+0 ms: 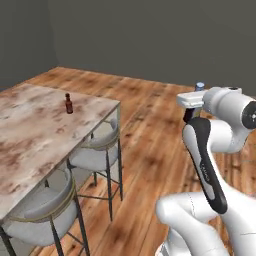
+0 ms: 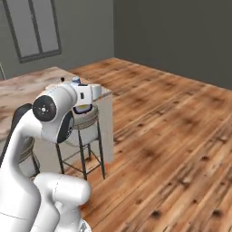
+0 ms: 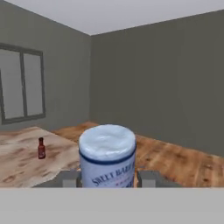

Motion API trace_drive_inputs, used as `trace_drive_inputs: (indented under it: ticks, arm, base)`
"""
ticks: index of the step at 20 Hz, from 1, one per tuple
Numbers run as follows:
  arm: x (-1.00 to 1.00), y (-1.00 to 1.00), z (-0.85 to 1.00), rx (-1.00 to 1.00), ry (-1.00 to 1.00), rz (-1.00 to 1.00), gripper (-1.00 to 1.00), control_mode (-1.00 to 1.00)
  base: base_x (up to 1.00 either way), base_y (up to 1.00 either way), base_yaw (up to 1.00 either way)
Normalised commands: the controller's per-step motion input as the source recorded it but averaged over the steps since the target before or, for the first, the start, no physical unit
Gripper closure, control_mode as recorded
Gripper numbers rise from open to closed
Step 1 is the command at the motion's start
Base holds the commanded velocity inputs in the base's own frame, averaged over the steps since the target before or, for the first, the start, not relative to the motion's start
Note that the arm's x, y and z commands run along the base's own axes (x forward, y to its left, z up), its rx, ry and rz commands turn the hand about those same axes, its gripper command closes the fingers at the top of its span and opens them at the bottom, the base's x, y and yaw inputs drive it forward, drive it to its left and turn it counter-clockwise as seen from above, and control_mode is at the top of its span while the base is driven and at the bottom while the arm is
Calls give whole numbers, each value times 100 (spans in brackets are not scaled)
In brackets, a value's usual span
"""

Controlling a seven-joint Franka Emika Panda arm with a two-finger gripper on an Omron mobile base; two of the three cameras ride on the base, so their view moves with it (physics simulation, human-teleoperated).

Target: The dining table condiment station is running low on condiment bottle. Refill the condiment station by opening the cabinet and taking the condiment bottle from the cabinet and placing it on the dining table.

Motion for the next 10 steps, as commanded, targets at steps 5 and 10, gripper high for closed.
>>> trace_drive_inputs:
  ticks: [5, 10]
  arm:
    - [0, 0, 0, 0, 0, 0, 100, 100]
    - [0, 0, 0, 0, 0, 0, 100, 100]
  base:
    - [100, -24, 76]
    - [76, -22, 80]
